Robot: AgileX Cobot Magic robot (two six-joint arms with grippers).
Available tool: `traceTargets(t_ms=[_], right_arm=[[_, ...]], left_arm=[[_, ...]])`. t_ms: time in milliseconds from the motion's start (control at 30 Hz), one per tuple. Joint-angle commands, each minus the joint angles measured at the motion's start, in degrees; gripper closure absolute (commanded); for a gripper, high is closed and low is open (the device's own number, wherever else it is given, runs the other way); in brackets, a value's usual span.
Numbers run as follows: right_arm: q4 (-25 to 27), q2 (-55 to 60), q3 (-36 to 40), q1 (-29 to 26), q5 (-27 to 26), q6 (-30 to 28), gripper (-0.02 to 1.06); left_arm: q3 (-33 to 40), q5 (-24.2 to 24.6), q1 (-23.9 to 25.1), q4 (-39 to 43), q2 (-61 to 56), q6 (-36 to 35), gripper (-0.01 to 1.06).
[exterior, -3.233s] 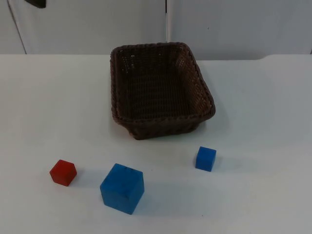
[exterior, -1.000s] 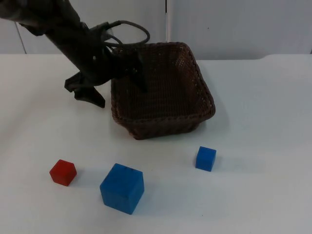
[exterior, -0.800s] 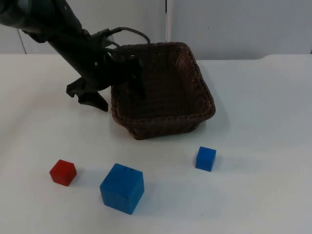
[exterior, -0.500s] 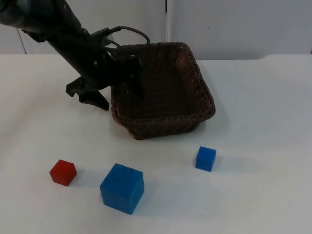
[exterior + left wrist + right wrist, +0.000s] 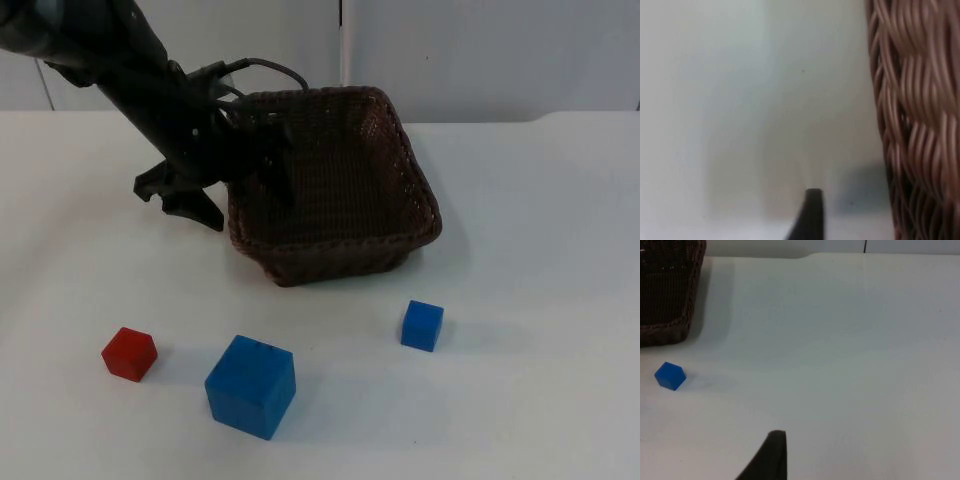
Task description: Pick up the basket with the left hand and place the largest block into the basket with the right hand.
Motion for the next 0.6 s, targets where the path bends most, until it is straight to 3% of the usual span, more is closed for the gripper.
traceTargets(t_ms=[0, 67, 100, 233, 267, 300, 567], right_arm=[[-0.09, -0.22, 0.17, -0.42, -0.46, -0.2, -0.01], [-0.09, -0.22, 0.17, -0.42, -0.46, -0.2, -0.01], [-0.09, -0.22, 0.17, -0.42, -0.46, -0.2, -0.01], [-0.09, -0.22, 0.17, -0.42, -0.46, -0.2, -0.01], [-0.09, -0.22, 0.17, -0.42, -0.46, -0.2, -0.01], [0.05, -0.22, 0.17, -0.42, -0.46, -0.2, -0.01], [0.05, -0.22, 0.17, -0.42, -0.46, -0.2, -0.01]], left_arm=[[-0.32, 0.46, -0.24, 0.29, -0.05, 0.2, 0.36], [-0.32, 0.46, -0.24, 0.17, -0.05, 0.2, 0.52], [-0.32, 0.46, -0.24, 0.17, -0.05, 0.2, 0.52], [-0.32, 0.45, -0.24, -0.25, -0.05, -0.62, 0.93], [-0.32, 0.45, -0.24, -0.25, -0.05, -0.62, 0.93], [-0.32, 0.45, -0.24, -0.71, -0.05, -0.76, 1.04], [-0.32, 1.07, -0.24, -5.54, -3.77, -1.3, 1.05]])
